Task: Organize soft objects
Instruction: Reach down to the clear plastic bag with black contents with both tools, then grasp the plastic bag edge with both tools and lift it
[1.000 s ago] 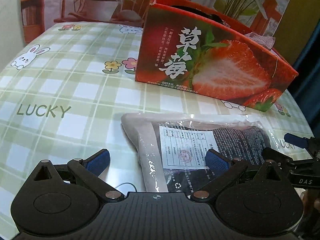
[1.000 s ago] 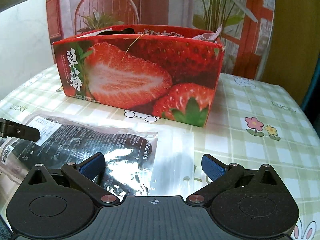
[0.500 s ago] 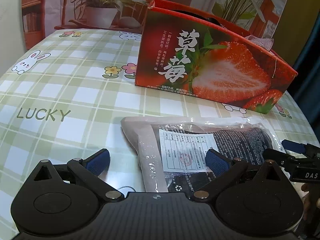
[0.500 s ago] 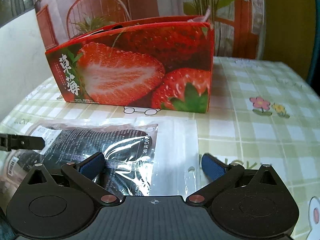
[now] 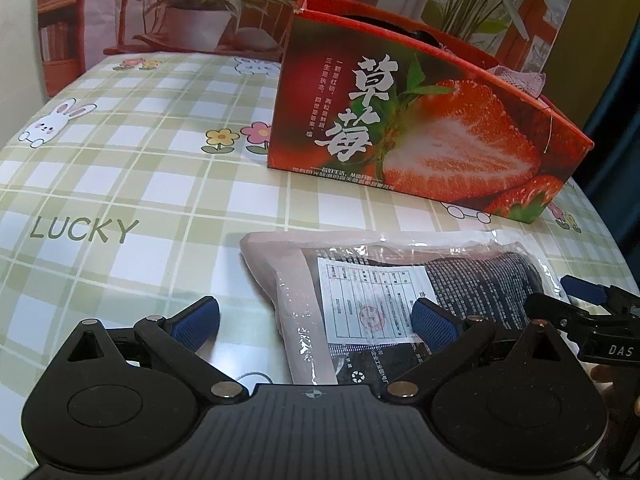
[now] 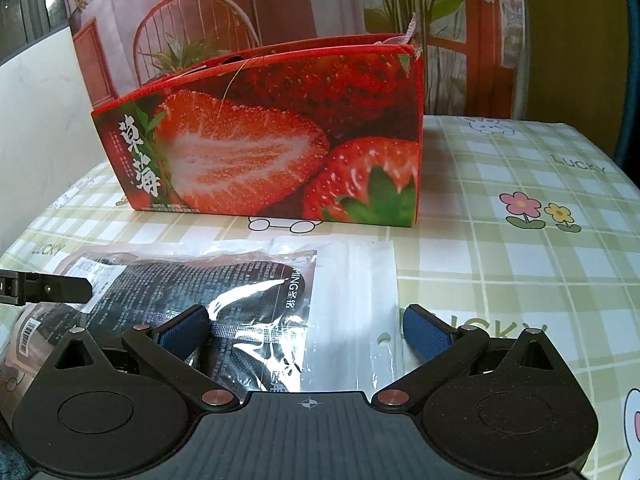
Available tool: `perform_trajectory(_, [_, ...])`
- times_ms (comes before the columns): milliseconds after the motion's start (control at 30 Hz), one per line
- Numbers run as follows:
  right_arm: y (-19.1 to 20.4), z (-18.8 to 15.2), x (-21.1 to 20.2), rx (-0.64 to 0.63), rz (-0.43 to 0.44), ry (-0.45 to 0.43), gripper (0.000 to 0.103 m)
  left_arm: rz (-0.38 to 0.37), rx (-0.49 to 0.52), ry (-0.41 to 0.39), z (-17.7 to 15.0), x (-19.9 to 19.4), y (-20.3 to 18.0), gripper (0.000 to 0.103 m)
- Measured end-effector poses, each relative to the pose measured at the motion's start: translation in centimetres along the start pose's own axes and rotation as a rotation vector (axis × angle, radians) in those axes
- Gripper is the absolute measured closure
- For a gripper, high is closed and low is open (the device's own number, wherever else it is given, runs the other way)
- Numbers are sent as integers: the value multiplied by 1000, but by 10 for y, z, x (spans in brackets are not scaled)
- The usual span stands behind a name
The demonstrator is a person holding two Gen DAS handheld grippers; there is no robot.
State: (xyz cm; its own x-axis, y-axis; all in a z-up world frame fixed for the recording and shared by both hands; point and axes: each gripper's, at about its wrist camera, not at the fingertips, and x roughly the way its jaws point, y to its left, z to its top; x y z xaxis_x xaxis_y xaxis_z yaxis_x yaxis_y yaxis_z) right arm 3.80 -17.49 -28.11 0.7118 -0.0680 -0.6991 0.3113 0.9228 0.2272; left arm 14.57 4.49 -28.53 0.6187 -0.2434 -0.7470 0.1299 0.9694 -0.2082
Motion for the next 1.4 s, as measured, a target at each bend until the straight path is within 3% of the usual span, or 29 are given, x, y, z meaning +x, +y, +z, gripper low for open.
perform_trajectory(267, [1, -1, 0, 0, -4, -8, 0, -29, -45, 44, -3, -19, 13, 4])
perform_trajectory(400, [1, -1, 0, -3, -6, -9, 0, -61, -31, 38, -9, -21, 9, 21])
perform_trajectory(533, [1, -1, 0, -4, -5, -8, 0, -92, -21, 25, -11, -19, 5, 30])
perform_trajectory(767, [1, 0, 0, -4, -5, -1, 0, -122, 12, -1, -17, -16, -1, 30])
perform_trajectory(1233, [15, 0, -1, -67, 87, 51, 1, -139, 2, -5, -18, -18, 4, 32])
perform_trajectory(1400, [28, -1, -4, -124, 167, 64, 15, -143, 23, -29, -16, -24, 1, 36])
